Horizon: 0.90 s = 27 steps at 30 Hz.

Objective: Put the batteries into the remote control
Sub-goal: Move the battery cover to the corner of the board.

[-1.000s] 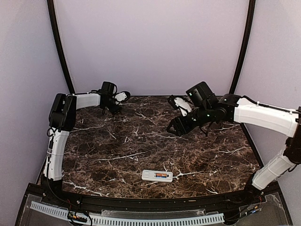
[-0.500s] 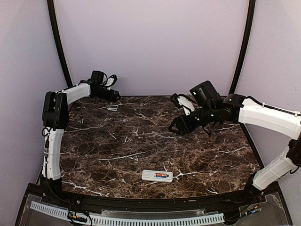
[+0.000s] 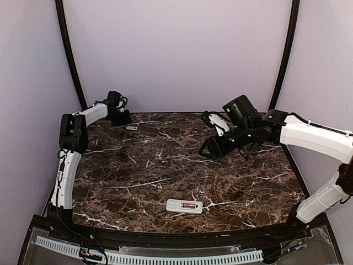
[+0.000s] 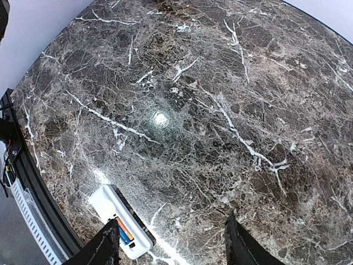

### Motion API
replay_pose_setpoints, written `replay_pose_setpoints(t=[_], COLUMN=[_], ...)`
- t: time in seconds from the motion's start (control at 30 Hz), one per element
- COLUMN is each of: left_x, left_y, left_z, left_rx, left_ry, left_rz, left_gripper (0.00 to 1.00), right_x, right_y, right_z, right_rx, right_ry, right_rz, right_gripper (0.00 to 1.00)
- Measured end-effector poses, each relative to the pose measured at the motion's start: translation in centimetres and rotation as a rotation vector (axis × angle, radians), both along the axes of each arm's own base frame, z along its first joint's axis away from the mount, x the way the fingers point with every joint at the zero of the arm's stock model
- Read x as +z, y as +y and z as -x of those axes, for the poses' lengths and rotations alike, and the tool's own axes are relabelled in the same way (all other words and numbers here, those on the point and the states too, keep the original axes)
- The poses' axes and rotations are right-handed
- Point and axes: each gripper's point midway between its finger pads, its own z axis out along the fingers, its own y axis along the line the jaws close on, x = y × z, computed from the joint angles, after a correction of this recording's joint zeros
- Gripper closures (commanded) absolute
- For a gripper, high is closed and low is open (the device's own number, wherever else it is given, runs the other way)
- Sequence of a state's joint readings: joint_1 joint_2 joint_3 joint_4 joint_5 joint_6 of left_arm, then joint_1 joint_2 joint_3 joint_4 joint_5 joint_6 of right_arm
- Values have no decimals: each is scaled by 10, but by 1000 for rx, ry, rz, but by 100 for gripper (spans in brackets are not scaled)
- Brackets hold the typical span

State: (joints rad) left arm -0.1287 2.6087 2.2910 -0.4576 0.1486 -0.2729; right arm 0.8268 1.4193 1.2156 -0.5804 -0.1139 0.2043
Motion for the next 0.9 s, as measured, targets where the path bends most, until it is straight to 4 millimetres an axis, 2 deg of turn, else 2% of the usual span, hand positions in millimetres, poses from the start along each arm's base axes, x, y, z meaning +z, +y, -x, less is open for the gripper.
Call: replay_pose_setpoints(t=[0.33,0.5,0.63,0.8,0.9], left_x=[-6,-9,-10,-12,-13], left_y=[-4,-4,-13,-33,-42], left_z=[24,41,52,66,82], left_rx=[1,-6,-42,-101,-125], left_ry=[70,101,99,97,105], left_rz=[-45,-72,-119,-174,-202], left_gripper=[77,78,80,82,82], right_x=[2,5,9,18,23], right_y=[2,3,1,1,-1], right_z=[3,3,5,8,9], right_rx=[2,4,4,7,7], right_ry=[3,-4,-11,-28,-40], right_rz=[-2,-7,-12,-27,-37], right_gripper=[39,39,39,38,38])
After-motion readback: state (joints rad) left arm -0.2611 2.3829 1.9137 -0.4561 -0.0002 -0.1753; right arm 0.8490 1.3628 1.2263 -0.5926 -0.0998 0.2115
